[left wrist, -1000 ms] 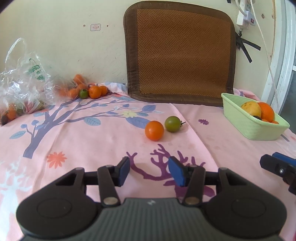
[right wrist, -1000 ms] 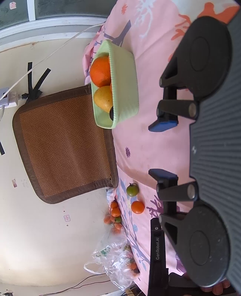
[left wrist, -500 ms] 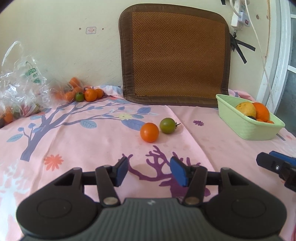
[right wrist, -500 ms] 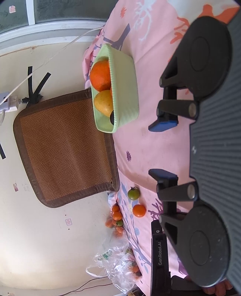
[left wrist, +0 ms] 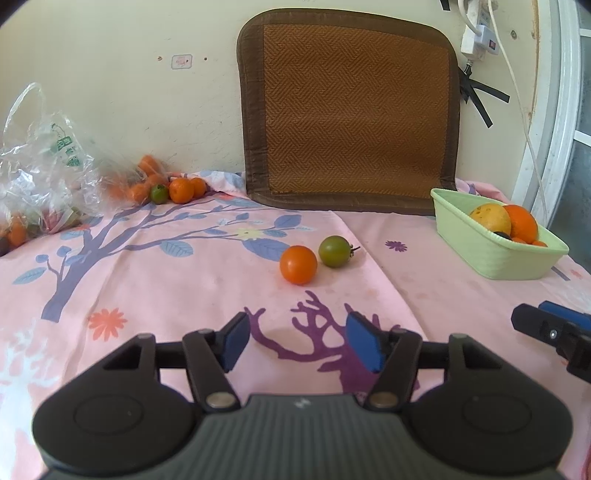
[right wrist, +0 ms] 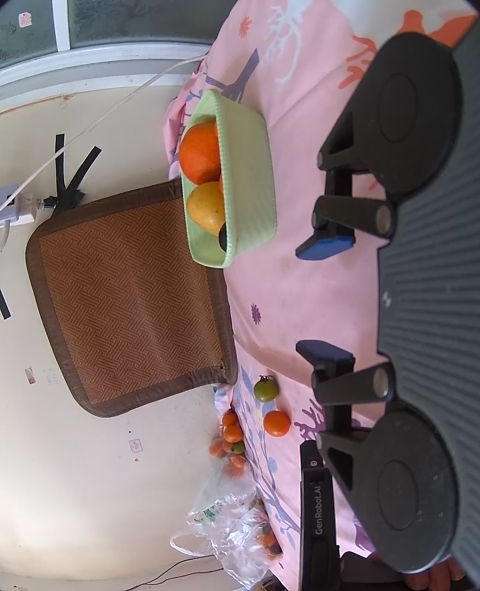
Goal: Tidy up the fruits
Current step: 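Move both open grippers toward the red tomato and green lime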
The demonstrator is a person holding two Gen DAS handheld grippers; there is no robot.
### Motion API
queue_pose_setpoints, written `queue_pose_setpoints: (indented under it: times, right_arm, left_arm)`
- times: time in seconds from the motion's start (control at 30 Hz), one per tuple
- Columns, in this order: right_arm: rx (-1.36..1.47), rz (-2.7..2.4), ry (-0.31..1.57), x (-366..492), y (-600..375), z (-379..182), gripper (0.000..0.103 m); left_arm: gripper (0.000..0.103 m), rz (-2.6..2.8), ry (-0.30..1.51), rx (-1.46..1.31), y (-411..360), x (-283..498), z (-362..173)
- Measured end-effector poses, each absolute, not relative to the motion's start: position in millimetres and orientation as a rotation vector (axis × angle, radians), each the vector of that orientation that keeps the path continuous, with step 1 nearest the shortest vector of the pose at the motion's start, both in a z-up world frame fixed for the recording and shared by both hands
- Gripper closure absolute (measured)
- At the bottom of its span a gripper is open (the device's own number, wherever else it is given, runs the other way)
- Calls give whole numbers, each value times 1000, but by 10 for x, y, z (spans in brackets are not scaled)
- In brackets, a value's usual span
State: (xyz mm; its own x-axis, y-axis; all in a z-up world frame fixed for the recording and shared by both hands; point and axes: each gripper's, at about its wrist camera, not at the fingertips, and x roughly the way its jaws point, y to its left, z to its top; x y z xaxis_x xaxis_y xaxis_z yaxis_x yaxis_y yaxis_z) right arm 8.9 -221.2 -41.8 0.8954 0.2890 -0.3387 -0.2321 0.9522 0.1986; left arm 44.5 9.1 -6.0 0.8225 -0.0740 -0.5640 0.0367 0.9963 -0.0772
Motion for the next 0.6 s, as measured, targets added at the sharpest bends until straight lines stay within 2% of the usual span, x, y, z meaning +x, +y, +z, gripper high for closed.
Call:
queue_pose_setpoints:
  times: [0.43,0.53,0.6]
  right_arm:
    - [155,273,374,92,-2217,-424,52]
    - [155,274,374,93,-2219,-426,52]
    - [155,275,375,95,-2220,-426,52]
  left_arm:
    - [42,-51,599,-62,92,435,-61]
    - [33,-52,593,-65,102,433,-60]
    - [23,-50,582,-69,110,422,-53]
